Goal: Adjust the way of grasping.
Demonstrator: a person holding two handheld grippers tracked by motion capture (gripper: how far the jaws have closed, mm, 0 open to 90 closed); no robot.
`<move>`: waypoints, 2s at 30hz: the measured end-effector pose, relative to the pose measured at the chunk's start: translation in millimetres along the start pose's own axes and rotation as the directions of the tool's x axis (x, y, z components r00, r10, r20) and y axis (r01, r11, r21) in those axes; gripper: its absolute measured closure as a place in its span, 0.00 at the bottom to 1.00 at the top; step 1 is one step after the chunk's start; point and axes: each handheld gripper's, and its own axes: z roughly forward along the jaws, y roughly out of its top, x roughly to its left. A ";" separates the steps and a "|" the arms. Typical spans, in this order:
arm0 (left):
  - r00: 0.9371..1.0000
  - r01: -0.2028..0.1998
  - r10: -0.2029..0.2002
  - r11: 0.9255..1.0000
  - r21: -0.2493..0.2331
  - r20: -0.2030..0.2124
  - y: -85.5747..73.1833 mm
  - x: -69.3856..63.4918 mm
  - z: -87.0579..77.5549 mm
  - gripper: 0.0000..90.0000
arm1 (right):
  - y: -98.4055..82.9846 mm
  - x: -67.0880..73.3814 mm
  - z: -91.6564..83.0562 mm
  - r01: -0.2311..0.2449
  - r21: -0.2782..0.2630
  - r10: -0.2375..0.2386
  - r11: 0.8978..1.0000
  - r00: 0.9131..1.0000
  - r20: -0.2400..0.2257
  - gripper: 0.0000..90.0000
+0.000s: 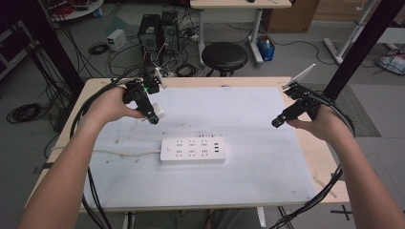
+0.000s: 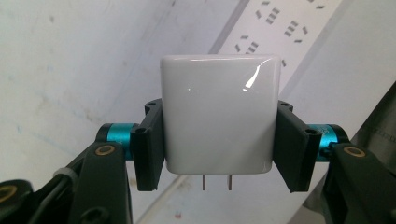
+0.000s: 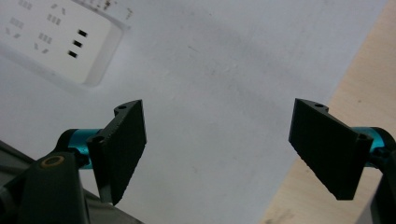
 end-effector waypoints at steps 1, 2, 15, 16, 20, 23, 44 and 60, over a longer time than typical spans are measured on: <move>1.000 -0.018 0.018 0.999 -0.032 0.004 0.4 -2.0 -0.2 0.47 | -0.2 0.3 -0.8 -0.021 -0.003 0.021 1.000 1.000 -0.019 0.21; 0.999 -0.030 0.031 0.997 -0.067 0.009 0.3 -4.7 0.0 0.47 | -0.6 1.0 -1.1 -0.040 -0.004 0.040 0.999 0.998 -0.041 0.21; 0.967 -0.221 0.253 0.888 -0.404 0.027 8.1 -47.8 22.8 0.47 | 3.8 20.8 4.0 -0.233 -0.018 0.202 0.972 0.875 -0.440 0.21; 0.966 -0.222 0.258 0.878 -0.424 0.028 10.2 -50.6 25.2 0.47 | 5.1 23.1 5.1 -0.242 -0.019 0.205 0.970 0.858 -0.471 0.21; 0.958 -0.238 0.285 0.845 -0.479 0.028 19.4 -61.1 34.0 0.47 | 9.7 35.0 11.6 -0.272 -0.010 0.219 0.962 0.793 -0.568 0.22; 0.953 -0.246 0.301 0.831 -0.499 0.030 27.2 -69.5 40.0 0.47 | 12.3 45.5 19.0 -0.280 0.006 0.222 0.960 0.748 -0.625 0.29; 0.904 -0.382 0.423 0.737 -0.557 -0.060 67.0 -117.7 61.1 0.47 | 31.4 83.6 38.9 -0.258 0.054 0.231 0.965 0.730 -0.643 0.57; 0.941 -0.337 0.285 0.849 -0.408 -0.184 49.3 -101.7 52.9 0.27 | 30.6 65.4 21.2 -0.146 -0.084 0.088 0.986 0.874 -0.477 0.69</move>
